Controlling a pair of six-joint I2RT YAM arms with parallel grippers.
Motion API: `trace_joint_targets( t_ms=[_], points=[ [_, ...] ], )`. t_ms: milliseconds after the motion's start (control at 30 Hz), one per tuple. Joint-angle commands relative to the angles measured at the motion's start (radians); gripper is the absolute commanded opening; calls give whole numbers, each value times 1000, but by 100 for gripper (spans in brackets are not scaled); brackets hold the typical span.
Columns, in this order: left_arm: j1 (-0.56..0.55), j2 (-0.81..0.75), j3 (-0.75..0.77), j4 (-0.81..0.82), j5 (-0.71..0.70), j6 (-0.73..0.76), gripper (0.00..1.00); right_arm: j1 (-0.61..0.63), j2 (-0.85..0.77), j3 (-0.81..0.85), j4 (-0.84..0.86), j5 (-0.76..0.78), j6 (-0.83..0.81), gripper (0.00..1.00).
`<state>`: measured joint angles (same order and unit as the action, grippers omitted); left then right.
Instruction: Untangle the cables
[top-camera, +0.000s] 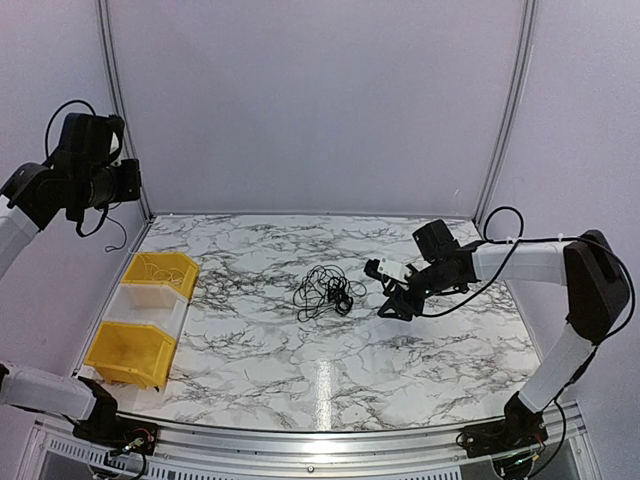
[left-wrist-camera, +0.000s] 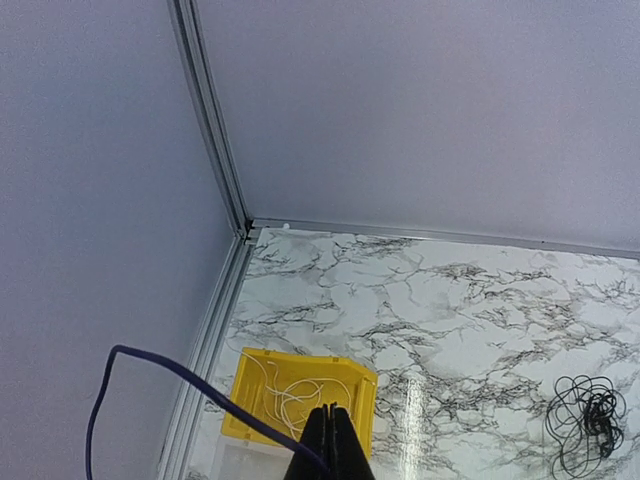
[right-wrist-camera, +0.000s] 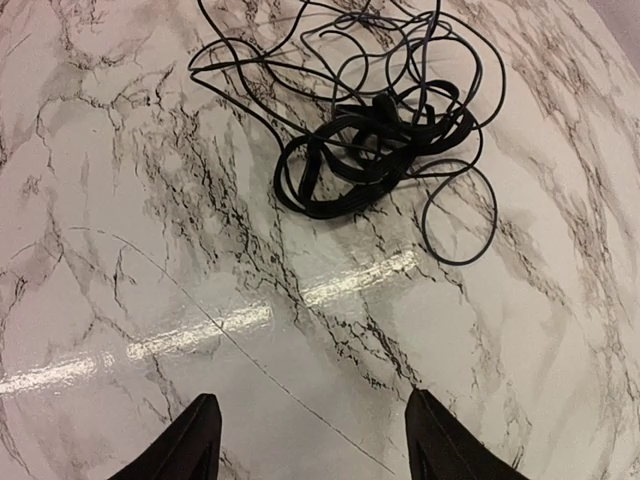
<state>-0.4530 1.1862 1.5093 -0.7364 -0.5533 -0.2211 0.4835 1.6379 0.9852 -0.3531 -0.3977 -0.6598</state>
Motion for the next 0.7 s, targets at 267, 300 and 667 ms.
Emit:
trace_joint_targets(
  t_ms=[267,300,667],
  points=[
    [-3,-107,-404,40,36,-163,0,21,27,46,-17,-1,-10,63],
    [-3,-104,-440,62,36,-173,0,23,30,46,-18,-1,-9,63],
    [22,-24,-656,247,73,-245,0,31,36,50,-26,2,-11,63]
  ],
)
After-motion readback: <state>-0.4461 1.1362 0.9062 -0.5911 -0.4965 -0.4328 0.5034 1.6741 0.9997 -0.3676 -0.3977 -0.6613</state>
